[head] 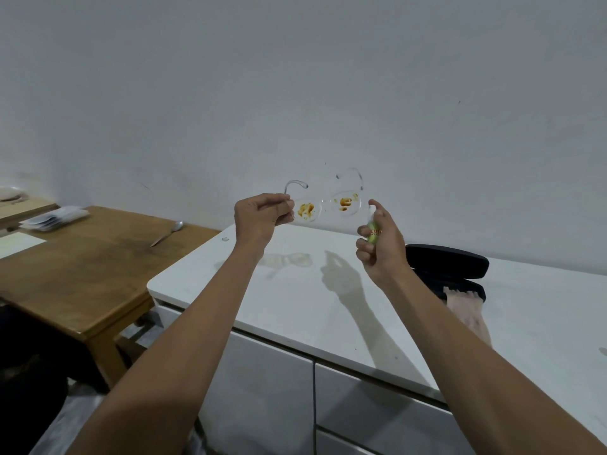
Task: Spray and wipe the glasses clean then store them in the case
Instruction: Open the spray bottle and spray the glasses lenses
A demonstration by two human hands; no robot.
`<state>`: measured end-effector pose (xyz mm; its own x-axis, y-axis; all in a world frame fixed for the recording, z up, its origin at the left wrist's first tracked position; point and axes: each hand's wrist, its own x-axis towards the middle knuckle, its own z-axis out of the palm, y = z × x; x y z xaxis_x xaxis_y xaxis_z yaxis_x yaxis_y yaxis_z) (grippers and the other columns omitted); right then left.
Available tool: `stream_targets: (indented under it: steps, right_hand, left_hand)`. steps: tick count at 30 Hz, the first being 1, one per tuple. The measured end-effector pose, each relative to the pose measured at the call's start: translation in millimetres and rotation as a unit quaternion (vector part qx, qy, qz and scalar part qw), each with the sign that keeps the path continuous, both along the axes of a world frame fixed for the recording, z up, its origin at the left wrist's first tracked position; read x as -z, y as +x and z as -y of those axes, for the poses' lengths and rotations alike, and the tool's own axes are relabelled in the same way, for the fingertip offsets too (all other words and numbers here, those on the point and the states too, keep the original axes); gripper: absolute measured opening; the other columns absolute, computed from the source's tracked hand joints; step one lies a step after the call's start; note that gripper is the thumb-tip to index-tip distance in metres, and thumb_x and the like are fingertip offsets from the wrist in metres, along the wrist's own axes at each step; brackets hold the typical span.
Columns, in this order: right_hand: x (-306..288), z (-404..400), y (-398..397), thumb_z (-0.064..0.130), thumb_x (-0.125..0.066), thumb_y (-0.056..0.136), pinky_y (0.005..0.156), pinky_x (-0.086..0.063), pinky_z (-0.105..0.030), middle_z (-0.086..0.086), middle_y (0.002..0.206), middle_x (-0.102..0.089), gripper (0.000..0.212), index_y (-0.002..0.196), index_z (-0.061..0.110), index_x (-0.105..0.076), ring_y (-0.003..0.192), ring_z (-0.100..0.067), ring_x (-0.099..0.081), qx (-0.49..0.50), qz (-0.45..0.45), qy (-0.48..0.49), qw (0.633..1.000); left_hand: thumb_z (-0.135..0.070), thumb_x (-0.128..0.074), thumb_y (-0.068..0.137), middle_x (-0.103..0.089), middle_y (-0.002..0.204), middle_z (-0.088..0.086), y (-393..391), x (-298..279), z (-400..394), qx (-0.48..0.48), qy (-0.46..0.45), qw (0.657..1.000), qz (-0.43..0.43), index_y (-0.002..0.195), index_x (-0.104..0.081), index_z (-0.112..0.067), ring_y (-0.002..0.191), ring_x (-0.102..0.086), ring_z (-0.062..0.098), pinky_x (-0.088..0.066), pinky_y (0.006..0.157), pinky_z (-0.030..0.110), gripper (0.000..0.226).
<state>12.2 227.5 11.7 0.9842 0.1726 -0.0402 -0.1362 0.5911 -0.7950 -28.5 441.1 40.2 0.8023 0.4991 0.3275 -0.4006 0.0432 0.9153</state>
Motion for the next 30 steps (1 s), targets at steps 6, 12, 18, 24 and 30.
stream_targets:
  steps: [6,12,18,24,30]
  right_hand:
    - [-2.0,-6.0,-2.2,0.034,-0.050,0.105,0.033,-0.013,-0.018,0.006,0.062,-0.042,0.020,0.116,0.041,-0.066,0.037,-0.007,-0.022,-0.079,-0.035,0.075,0.993]
    - [-2.9,-8.6,-8.1,0.032,-0.050,0.105,0.038,-0.008,-0.019,0.007,0.058,-0.040,0.022,0.114,0.040,-0.068,0.034,-0.005,-0.022,-0.097,-0.042,0.070,0.992]
    - [-6.0,-8.1,-10.8,0.030,-0.049,0.105,0.036,-0.009,-0.018,0.008,0.057,-0.039,0.019,0.101,0.036,-0.067,0.033,-0.005,-0.022,-0.083,-0.035,0.076,0.993]
    - [-1.9,-15.1,-9.9,0.039,-0.055,0.103,0.032,-0.012,-0.017,0.008,0.061,-0.038,0.010,0.099,0.035,-0.063,0.036,-0.005,-0.021,-0.091,-0.015,0.057,0.994]
    - [3.8,-32.5,-19.1,0.033,-0.045,0.106,0.038,-0.015,-0.018,0.005,0.062,-0.039,0.023,0.114,0.038,-0.066,0.041,-0.008,-0.022,-0.088,0.016,-0.017,0.996]
  left_hand:
    - [0.008,-0.080,0.079,-0.077,0.081,0.014,-2.7,1.2,-0.2,-0.002,-0.001,1.000,0.000,0.093,-0.077,0.005,0.069,-0.073,0.024,-0.062,0.069,0.027,0.015]
    - [0.007,-0.080,0.079,-0.078,0.077,0.012,-2.4,1.0,-0.5,-0.002,-0.006,1.000,-0.002,0.092,-0.078,0.003,0.068,-0.073,0.023,-0.063,0.070,0.027,0.014]
    - [0.007,-0.080,0.078,-0.078,0.077,0.012,-0.7,1.5,1.8,0.007,-0.005,1.000,-0.003,0.090,-0.078,0.001,0.066,-0.073,0.024,-0.064,0.072,0.029,0.013]
    - [0.008,-0.081,0.078,-0.078,0.076,0.012,-0.7,-0.7,7.4,0.007,-0.008,1.000,-0.002,0.092,-0.077,0.004,0.065,-0.072,0.025,-0.064,0.070,0.029,0.015]
    - [0.009,-0.081,0.077,-0.077,0.078,0.013,-0.3,-6.5,13.3,0.008,-0.007,1.000,0.002,0.093,-0.077,0.006,0.065,-0.072,0.025,-0.063,0.068,0.028,0.017]
